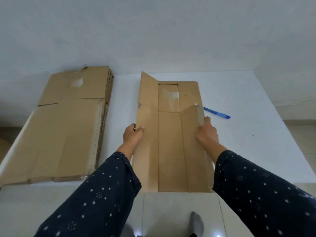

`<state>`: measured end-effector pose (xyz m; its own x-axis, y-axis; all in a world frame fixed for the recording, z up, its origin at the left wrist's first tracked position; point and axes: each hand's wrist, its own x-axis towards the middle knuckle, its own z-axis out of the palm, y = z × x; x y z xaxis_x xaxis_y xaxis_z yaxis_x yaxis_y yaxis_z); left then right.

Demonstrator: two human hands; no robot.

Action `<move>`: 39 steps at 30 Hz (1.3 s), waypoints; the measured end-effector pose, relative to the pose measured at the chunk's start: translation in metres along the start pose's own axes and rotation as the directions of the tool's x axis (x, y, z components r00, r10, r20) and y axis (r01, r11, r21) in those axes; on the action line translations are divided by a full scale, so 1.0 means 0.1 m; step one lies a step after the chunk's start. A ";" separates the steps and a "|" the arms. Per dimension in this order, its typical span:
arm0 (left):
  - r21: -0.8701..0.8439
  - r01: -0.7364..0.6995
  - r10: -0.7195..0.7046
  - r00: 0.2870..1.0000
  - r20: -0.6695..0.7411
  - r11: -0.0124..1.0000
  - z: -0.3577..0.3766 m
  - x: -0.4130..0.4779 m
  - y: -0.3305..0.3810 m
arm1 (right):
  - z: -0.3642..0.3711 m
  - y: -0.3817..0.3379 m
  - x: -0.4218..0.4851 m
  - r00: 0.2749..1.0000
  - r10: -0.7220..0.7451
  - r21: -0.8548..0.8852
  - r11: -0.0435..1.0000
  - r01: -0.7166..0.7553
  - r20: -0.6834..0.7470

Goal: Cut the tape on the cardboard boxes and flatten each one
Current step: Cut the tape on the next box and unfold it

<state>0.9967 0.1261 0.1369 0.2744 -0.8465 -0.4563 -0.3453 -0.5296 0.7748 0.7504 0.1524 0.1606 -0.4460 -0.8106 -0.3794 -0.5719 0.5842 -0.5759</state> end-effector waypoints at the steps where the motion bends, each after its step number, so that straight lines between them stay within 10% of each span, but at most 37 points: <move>1: 0.045 -0.069 0.069 0.998 -0.006 0.997 -0.04 -0.03 0.05 | 0.04 -0.09 -0.09 0.998 -0.022 -0.026 0.999 0.021 -0.056; 19: 0.051 -0.534 0.535 0.829 -0.162 0.844 -2.37 0.23 1.08 | 0.34 -2.26 -1.22 0.847 -0.268 0.015 0.951 0.309 -0.459; 30: 0.090 -0.401 0.404 0.835 -0.374 0.912 -3.73 0.49 0.79 | 1.00 -3.31 -1.49 0.862 -0.423 0.075 0.885 0.459 -0.281; 39: 0.204 -0.200 0.247 0.939 -0.239 0.958 -4.22 1.12 -0.28 | 2.16 -3.15 -1.45 0.955 -0.293 0.168 0.941 0.295 -0.035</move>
<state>1.4152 0.0694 0.2490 0.3868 -0.9126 -0.1327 -0.5688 -0.3494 0.7446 1.1442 0.0777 0.2403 -0.2828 -0.9443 -0.1681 -0.5537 0.3039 -0.7753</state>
